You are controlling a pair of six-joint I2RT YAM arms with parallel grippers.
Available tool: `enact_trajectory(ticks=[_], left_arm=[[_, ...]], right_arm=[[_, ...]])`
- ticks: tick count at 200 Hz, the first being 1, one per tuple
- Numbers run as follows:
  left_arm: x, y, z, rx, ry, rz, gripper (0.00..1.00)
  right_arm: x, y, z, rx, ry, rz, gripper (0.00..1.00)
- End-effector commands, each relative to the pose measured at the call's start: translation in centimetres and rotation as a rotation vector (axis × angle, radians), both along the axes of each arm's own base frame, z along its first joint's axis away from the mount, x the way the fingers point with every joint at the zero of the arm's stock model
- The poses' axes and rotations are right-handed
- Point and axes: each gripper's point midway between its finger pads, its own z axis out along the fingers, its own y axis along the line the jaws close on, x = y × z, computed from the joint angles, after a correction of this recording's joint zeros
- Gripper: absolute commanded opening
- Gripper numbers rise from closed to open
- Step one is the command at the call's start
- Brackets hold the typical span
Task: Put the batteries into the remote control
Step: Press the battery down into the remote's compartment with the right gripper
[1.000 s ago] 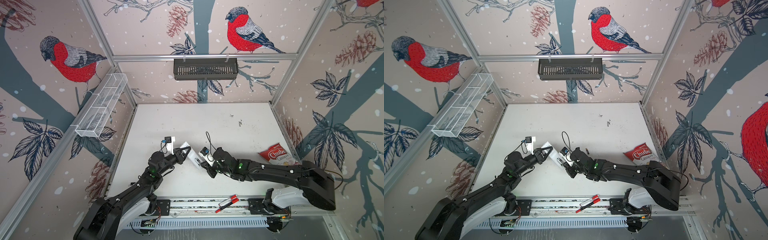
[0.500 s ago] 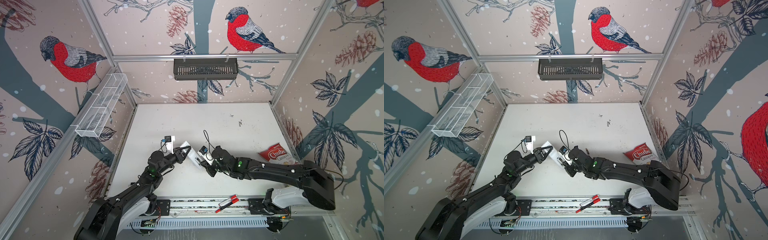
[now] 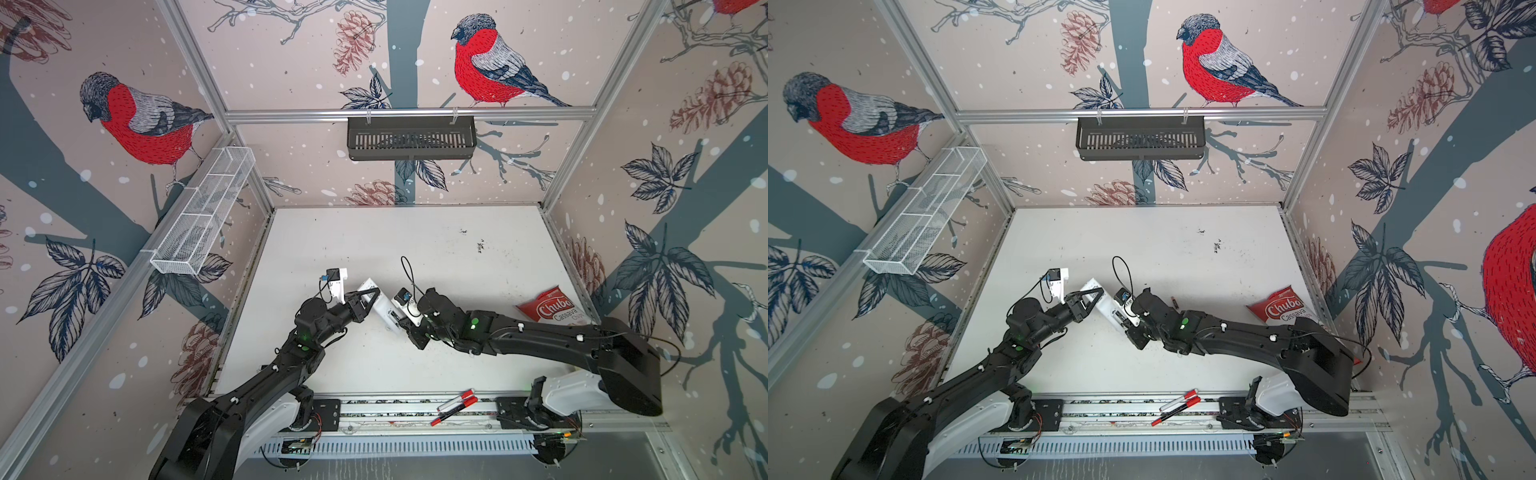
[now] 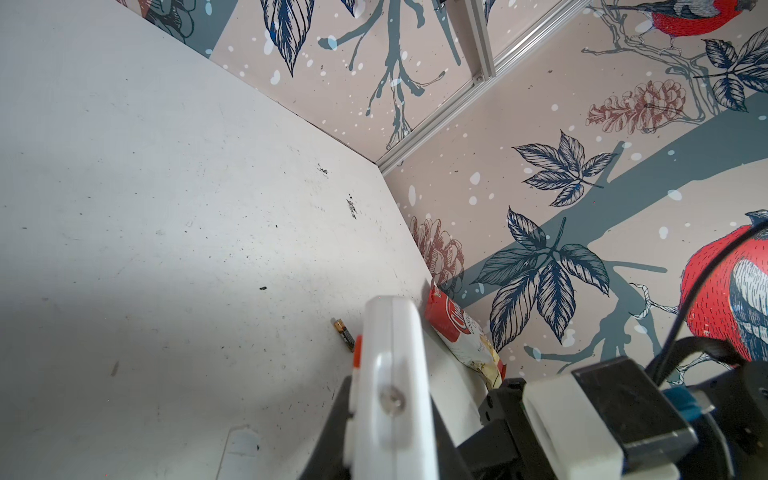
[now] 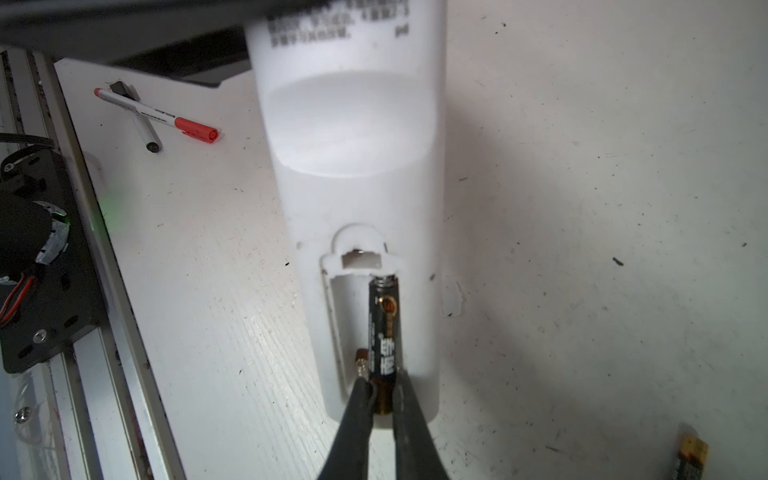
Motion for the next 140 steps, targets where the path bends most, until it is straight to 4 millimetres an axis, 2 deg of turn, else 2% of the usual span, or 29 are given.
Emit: enact_trajectory(ticks=[1,57,140], left_arm=[[-1.6,-1.4,2.9,-0.117,-0.013,-0.127,0.00],[-1.8,-1.1,4.2,-0.181,-0.005,-0.127,0.00],[-2.3,-0.9,5.5,-0.235,-0.002,-0.143,0.00]], right_arm=[[1.1,0.3,0.6,0.004,-0.049,-0.038,0.12],[1.4,1.2,0.3,-0.031,-0.065,-0.035,0.12],[2.0,2.4,1.0,-0.031,-0.098,-0.020,0.10]])
